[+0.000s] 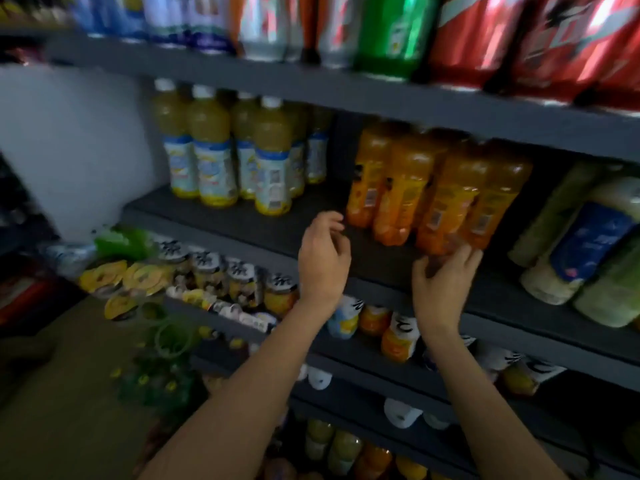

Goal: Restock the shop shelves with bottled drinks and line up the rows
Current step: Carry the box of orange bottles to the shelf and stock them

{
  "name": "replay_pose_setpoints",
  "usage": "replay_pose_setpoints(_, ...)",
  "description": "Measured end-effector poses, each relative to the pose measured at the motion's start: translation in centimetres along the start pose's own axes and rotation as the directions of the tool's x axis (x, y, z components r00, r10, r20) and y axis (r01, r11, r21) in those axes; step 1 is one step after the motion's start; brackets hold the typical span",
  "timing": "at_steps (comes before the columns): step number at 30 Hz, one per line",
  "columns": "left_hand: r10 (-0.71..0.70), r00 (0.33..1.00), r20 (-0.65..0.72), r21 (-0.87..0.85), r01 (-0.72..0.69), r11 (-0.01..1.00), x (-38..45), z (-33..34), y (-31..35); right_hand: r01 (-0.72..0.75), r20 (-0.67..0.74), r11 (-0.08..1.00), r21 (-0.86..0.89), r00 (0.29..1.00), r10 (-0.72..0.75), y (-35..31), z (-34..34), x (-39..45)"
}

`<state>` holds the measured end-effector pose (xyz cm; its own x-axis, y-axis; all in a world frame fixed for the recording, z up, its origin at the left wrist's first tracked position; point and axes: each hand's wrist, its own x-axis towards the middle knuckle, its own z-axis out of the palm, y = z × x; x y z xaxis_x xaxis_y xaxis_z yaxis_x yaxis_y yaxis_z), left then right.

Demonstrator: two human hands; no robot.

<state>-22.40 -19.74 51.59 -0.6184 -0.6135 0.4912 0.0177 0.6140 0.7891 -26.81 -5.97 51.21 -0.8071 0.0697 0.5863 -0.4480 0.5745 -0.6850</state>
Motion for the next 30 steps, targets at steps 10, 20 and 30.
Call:
replay_pose_setpoints(10,-0.706,0.672,-0.222,0.288,0.737,0.611,-22.5,-24.4,-23.7,0.481,0.784,0.876,0.046,0.526,-0.330,-6.1,9.7,-23.7)
replay_pose_setpoints(20,-0.949,0.302,0.090,0.672,0.685,0.281,-40.1,-34.8,-35.7,0.448,0.961,0.892,-0.062,-0.213,0.174,0.0,19.9,-51.3)
replay_pose_setpoints(30,-0.865,0.500,-0.041,0.313,0.828,0.465,-50.2,-30.4,-55.1,0.261,0.949,0.961,-0.093,-0.268,0.165,12.6,33.3,-72.4)
